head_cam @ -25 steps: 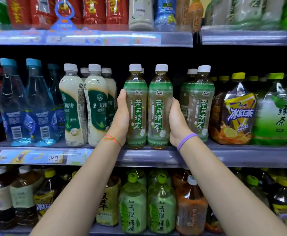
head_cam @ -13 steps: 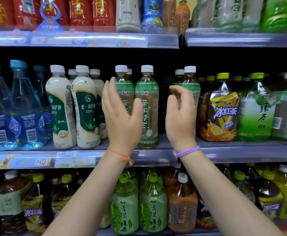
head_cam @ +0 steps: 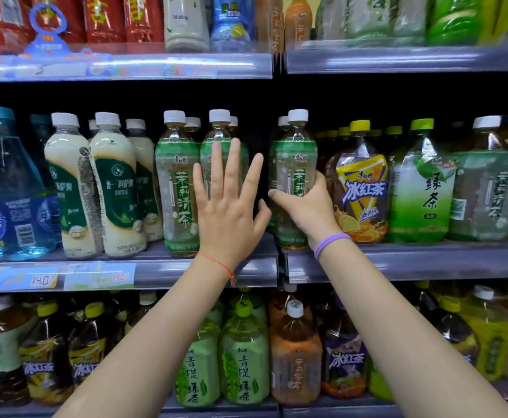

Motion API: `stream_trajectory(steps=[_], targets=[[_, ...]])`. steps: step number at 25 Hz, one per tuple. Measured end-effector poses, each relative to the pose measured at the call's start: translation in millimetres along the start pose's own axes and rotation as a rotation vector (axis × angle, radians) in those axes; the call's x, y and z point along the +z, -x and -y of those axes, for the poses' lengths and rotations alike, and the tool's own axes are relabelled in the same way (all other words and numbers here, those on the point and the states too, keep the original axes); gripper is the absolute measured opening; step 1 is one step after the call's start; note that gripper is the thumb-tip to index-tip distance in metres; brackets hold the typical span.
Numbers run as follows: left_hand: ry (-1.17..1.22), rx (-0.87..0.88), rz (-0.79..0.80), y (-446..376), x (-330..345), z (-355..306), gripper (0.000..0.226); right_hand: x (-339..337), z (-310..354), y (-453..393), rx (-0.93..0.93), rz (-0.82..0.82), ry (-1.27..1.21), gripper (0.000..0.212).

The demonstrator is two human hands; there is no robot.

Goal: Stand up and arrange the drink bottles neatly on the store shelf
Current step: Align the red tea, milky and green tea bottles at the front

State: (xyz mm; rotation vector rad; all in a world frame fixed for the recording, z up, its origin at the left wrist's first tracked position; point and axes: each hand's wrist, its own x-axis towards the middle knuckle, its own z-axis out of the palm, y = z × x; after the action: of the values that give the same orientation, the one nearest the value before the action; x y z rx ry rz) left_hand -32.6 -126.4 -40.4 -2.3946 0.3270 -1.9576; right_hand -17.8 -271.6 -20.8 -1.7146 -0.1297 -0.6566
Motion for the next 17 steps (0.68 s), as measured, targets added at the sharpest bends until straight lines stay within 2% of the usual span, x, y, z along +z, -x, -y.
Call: stream_trajectory(steps=[3, 6, 8, 10, 12, 15, 17], targets=[[-0.005, -0.002, 0.007, 0.0, 0.2, -3.3, 0.062, 1.5, -1.2, -1.4, 0.024, 0.05, -0.095, 0.076], [0.032, 0.026, 0.008, 0.5, -0.7, -10.0, 0.06, -1.2, -0.4, 0.1, 0.075, 0.148, -0.207, 0.079], [0.129, 0.069, 0.022, 2.9, -1.1, -18.9, 0.059, -2.2, 1.5, -2.9, 0.124, 0.187, -0.339, 0.088], [0.27, 0.074, 0.082, 7.0, -5.9, -35.5, 0.059, -0.6, 0.6, -12.3, 0.153, 0.145, -0.428, 0.093], [0.522, -0.083, 0.221, 6.9, -14.8, -57.6, 0.064, 1.4, -1.4, -23.6, 0.199, 0.115, -0.431, 0.084], [0.984, -0.577, 0.496, -12.6, -14.9, -72.0, 0.081, 4.0, -5.4, -27.6, 0.254, 0.193, -0.472, 0.075], [1.152, -0.843, 0.59, -32.0, -4.2, -68.9, 0.098, 2.7, -5.8, -24.3, 0.245, 0.207, -0.45, 0.073]])
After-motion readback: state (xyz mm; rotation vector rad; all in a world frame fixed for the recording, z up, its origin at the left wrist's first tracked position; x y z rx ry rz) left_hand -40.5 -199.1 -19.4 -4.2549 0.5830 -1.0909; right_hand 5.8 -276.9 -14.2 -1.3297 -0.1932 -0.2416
